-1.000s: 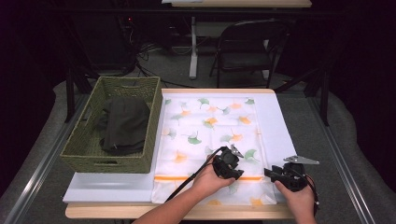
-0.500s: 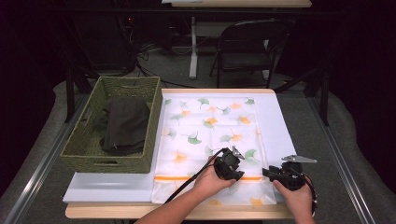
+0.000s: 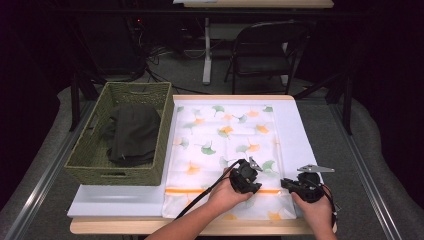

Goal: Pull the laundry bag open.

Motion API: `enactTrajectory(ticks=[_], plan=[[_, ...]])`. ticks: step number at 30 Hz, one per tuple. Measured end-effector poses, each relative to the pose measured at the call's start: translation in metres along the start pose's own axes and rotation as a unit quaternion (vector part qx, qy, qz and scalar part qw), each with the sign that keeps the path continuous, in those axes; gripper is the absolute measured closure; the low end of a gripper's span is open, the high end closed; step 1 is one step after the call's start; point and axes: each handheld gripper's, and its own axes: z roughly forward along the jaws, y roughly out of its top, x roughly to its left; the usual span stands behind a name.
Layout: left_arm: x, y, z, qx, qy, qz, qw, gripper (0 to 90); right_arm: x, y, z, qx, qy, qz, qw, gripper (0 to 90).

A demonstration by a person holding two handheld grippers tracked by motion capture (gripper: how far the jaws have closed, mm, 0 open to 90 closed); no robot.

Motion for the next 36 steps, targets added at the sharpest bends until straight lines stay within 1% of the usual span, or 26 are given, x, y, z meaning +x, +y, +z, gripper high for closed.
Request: enactTrajectory(ticks=[3,5,7,9,12,14,16,21,24,25,26,27,28,29,30,31,32,33,36], plan=[[0.0,0.0,0.0,0.0,0.0,0.0,1.0,66.6,0.001,0.002,-0.003,-0.007,0.01,-0.001,0.9999,87.7],[0.0,0.0,0.0,-0.001,0.001,0.0,1.0,66.6,0.003,0.004,-0.006,-0.012,0.022,0.0,0.9997,88.2],[0.0,0.0,0.0,-0.001,0.001,0.001,1.0,66.6,0.006,0.007,-0.009,-0.021,0.03,-0.007,0.9993,88.6],[0.0,-0.001,0.0,-0.001,0.001,0.001,1.0,66.6,0.008,0.009,-0.011,-0.028,0.04,-0.006,0.9988,88.9],[0.0,-0.001,0.0,-0.003,0.0,0.002,1.0,66.6,0.01,0.012,-0.014,-0.041,0.056,-0.003,0.9976,89.2],[0.0,-0.001,0.0,-0.004,0.0,0.002,1.0,66.6,0.011,0.014,-0.016,-0.043,0.067,-0.003,0.9968,89.4],[0.0,-0.002,0.0,-0.006,0.0,0.004,1.0,66.7,0.012,0.016,-0.018,-0.054,0.078,-0.001,0.9955,89.5],[0.0,-0.003,0.0,-0.008,-0.002,0.002,1.0,66.7,0.015,0.022,-0.021,-0.071,0.097,0.0,0.9928,89.7],[0.0,-0.002,-0.002,-0.008,0.0,0.001,1.0,67.5,0.017,0.024,-0.022,-0.076,0.101,0.001,0.992,89.8],[-0.001,-0.002,-0.003,-0.014,-0.002,-0.005,0.9999,67.8,0.017,0.024,-0.022,-0.08,0.1,-0.001,0.9918,89.8],[-0.001,-0.002,-0.006,-0.014,-0.003,-0.002,0.9999,68.1,0.018,0.025,-0.023,-0.08,0.099,-0.002,0.9918,89.8],[-0.002,-0.001,-0.009,-0.02,-0.006,-0.004,0.9998,68.6,0.018,0.025,-0.023,-0.082,0.099,-0.003,0.9917,89.9],[-0.004,0.0,-0.012,-0.027,-0.003,-0.003,0.9996,68.8,0.018,0.025,-0.023,-0.083,0.1,-0.003,0.9915,89.8],[-0.005,0.001,-0.017,-0.035,-0.01,-0.003,0.9993,69.2,0.018,0.025,-0.023,-0.084,0.099,-0.004,0.9915,89.8],[-0.006,0.001,-0.019,-0.038,-0.013,0.001,0.9992,69.4,0.019,0.025,-0.024,-0.085,0.099,-0.004,0.9914,89.9],[-0.009,0.002,-0.021,-0.045,-0.018,0.0,0.9988,69.6,0.019,0.025,-0.024,-0.088,0.099,-0.004,0.9912,89.9],[-0.011,0.003,-0.024,-0.053,-0.032,0.002,0.9981,69.8,0.019,0.025,-0.025,-0.09,0.099,-0.005,0.991,89.9],[-0.014,0.004,-0.026,-0.057,-0.04,0.005,0.9975,69.8,0.019,0.026,-0.026,-0.091,0.1,-0.005,0.9907,89.9],[-0.014,0.004,-0.026,-0.057,-0.04,0.005,0.9975,69.6,0.02,0.026,-0.027,-0.092,0.099,-0.006,0.9908,89.9]])
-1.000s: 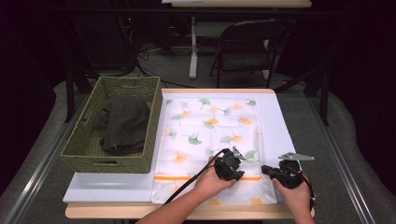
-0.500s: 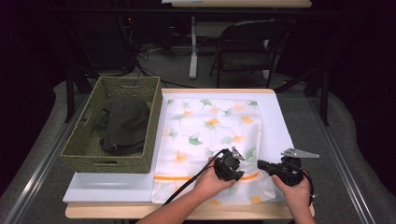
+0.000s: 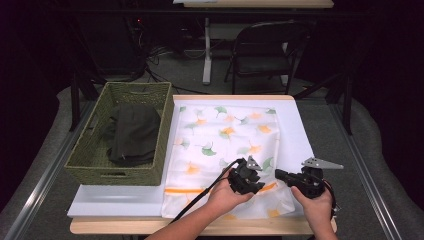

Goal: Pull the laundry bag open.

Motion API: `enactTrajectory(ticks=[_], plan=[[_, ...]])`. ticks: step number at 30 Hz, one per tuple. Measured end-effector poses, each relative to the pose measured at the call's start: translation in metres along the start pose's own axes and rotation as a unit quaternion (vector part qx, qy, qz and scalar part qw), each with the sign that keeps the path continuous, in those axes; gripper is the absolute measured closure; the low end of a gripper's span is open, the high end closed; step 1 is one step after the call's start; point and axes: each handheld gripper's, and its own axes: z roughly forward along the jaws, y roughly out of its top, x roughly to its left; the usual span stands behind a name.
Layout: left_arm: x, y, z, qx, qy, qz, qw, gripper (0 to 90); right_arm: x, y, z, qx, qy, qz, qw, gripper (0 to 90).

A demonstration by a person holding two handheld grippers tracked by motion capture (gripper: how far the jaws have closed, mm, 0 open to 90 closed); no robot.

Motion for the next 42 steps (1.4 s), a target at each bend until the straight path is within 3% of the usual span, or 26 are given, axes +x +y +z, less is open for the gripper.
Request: enactTrajectory(ticks=[2,3,6,10,14,21,26,27,28,34,42], plan=[[0.0,0.0,0.0,0.0,0.0,0.0,1.0,69.6,0.0,0.0,0.0,0.0,0.0,0.0,1.0,89.9],[-0.013,0.005,0.002,0.001,-0.02,0.023,0.9995,69.6,0.0,0.0,0.0,0.0,0.0,0.0,1.0,89.9],[-0.014,0.006,0.005,0.005,-0.02,0.025,0.9995,68.6,0.002,0.001,0.0,-0.005,0.002,0.0,1.0,89.8],[-0.013,0.007,0.01,0.006,-0.034,0.021,0.9992,69.2,0.003,0.001,0.0,-0.01,0.008,-0.001,0.9999,89.9],[-0.015,0.008,0.013,0.012,-0.031,0.023,0.9992,69.6,0.004,0.001,0.0,-0.013,0.011,0.0,0.9999,89.9],[-0.012,0.008,0.018,0.004,-0.036,0.003,0.9993,73.1,0.009,0.001,0.002,-0.015,0.014,-0.004,0.9998,90.0],[-0.012,0.008,0.018,0.004,-0.036,0.003,0.9993,74.0,0.01,0.001,0.002,-0.015,0.013,-0.004,0.9998,90.0],[-0.012,0.007,0.016,-0.01,-0.04,0.002,0.9992,74.0,0.01,0.001,0.002,-0.015,0.013,-0.004,0.9998,90.0],[-0.012,0.007,0.016,-0.01,-0.04,0.002,0.9992,79.8,0.01,0.001,0.002,-0.015,0.013,-0.004,0.9998,90.0],[-0.013,0.006,0.014,-0.012,-0.045,0.006,0.9989,86.7,0.008,0.001,0.001,-0.017,0.008,-0.003,0.9998,90.0],[-0.013,0.004,0.012,-0.016,-0.044,0.015,0.9988,89.8,0.008,0.0,0.0,-0.018,0.009,-0.007,0.9998,90.0]])
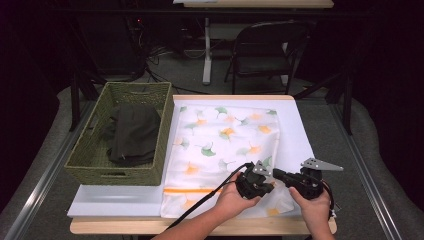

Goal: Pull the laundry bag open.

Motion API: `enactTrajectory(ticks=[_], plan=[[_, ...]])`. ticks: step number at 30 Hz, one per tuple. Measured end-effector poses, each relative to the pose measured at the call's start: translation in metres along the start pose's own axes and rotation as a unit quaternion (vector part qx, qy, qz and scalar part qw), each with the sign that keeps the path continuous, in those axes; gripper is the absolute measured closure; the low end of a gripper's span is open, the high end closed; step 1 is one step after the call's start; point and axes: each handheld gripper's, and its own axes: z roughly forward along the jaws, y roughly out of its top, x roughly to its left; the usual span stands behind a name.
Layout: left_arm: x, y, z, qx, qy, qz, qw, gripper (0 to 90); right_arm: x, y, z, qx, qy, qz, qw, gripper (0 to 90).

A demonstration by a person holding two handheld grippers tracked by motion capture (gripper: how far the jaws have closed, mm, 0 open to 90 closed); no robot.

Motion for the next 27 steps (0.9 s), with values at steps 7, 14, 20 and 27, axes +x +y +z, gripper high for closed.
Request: enactTrajectory(ticks=[7,14,20,27], plan=[[-0.0008,-0.0006,0.0012,-0.005,-0.01,-0.006,0.9999,87.7,0.0012,-0.0001,0.0,-0.003,0.002,0.002,1.0,90.0],[-0.0019,-0.0003,0.0014,-0.009,-0.013,-0.006,0.9999,84.1,0.0029,0.0,-0.0002,-0.006,0.006,0.004,1.0,90.0],[-0.0012,0.0016,0.0049,-0.017,0.004,-0.023,0.9996,84.8,0.0058,-0.0002,0.0006,-0.006,0.009,0.002,0.9999,90.0],[-0.0011,0.0015,0.0061,-0.024,0.013,-0.023,0.9993,88.6,0.0063,-0.0003,0.0001,-0.011,0.01,0.004,0.9999,90.0]])
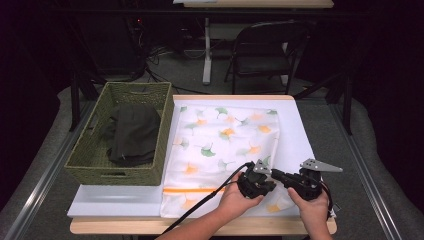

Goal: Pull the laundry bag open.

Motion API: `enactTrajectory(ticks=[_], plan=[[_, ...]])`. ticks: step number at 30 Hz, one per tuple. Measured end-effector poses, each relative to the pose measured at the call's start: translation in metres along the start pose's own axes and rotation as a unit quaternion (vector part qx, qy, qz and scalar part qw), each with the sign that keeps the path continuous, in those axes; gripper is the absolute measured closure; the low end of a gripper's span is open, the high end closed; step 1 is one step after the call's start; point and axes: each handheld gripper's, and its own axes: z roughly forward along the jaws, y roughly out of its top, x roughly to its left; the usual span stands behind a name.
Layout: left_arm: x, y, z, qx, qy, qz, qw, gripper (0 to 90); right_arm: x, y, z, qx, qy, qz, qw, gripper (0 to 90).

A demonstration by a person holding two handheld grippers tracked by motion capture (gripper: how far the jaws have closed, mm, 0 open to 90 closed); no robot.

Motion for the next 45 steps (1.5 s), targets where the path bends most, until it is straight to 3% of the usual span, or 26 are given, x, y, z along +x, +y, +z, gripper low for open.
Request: enactTrajectory(ticks=[8,15,23,26,30,45], plan=[[0.0,-0.003,-0.003,0.003,-0.005,0.008,0.9999,89.8,-0.003,-0.001,-0.002,-0.002,-0.005,-0.001,1.0,89.6],[0.002,-0.006,-0.003,0.005,-0.005,0.006,1.0,89.9,-0.006,-0.004,-0.002,-0.001,-0.007,0.003,1.0,77.1],[0.003,-0.006,-0.005,0.006,-0.009,0.004,0.9999,89.9,-0.009,-0.009,-0.001,0.022,-0.015,0.003,0.9996,72.1],[0.003,-0.006,-0.005,0.005,-0.005,0.004,1.0,89.9,-0.009,-0.012,0.0,0.03,-0.013,0.005,0.9994,73.5],[0.003,-0.007,-0.006,0.002,-0.006,0.002,1.0,89.8,-0.008,-0.012,-0.001,0.034,-0.008,0.004,0.9994,81.8],[0.006,-0.007,-0.006,-0.007,-0.018,-0.01,0.9998,85.3,-0.003,-0.009,-0.003,0.016,0.004,0.009,0.9998,83.5]])
